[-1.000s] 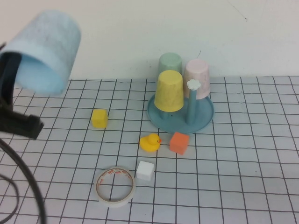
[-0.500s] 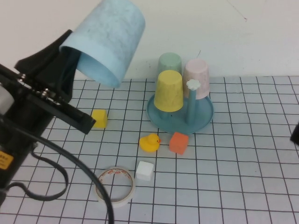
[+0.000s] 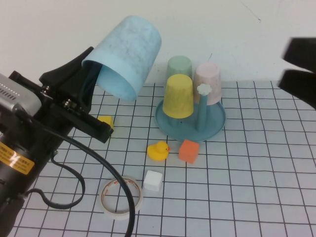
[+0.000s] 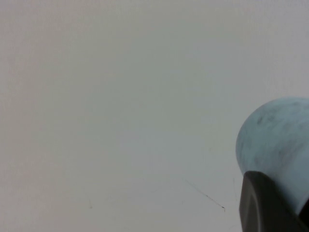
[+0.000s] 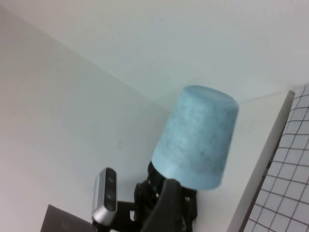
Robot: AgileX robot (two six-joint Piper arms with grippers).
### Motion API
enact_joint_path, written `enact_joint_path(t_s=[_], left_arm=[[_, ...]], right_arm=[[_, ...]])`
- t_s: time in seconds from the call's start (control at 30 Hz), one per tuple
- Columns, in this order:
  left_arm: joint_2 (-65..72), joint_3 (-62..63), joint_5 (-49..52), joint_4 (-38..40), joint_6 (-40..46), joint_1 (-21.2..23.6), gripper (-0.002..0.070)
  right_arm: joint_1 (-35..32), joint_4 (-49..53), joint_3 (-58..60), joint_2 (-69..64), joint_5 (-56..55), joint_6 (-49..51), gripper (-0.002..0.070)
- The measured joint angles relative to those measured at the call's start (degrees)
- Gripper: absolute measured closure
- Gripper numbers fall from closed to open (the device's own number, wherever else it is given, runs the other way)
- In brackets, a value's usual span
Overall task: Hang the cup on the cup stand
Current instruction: Adjust the cup with two arms
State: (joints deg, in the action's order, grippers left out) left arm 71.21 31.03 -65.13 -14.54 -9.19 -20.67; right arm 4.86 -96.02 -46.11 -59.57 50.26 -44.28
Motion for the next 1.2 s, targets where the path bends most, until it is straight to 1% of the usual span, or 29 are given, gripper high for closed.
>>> enact_joint_path(t_s=[0.17,0.23,0.53,0.63,0.87,1.2], left_arm=[[0.31,0.00,0.00,1.29,0.00,0.00,0.0671],[0.31,0.00,0.00,1.41,0.10,0.00,0.0671],[0.31,0.00,0.00,1.41,0.10,0.00,0.0671],[0.31,0.00,-0.04,1.53,0.10,0.00,0.0671],[0.31,0.00,-0.13,3.48,0.10,0.00,0.0671],[0.31,0.00,-0.18,4.38,0.33,0.00,0.0671]], right_arm=[[9.08,-0.33,-5.53,-5.86,-7.91,0.01,-0.0015],[11.60,-0.33,-7.70,-9.02,-9.84,0.37,-0.0015],[20.05,-0.45,-19.94,-23.37,-10.78,2.74,-0.0016],[21.31,-0.45,-23.83,-26.92,-10.78,2.87,-0.0016],[21.54,-0.69,-29.44,-32.43,-10.90,3.26,-0.0016],[21.81,-0.77,-30.17,-33.74,-11.12,3.26,-0.0017]])
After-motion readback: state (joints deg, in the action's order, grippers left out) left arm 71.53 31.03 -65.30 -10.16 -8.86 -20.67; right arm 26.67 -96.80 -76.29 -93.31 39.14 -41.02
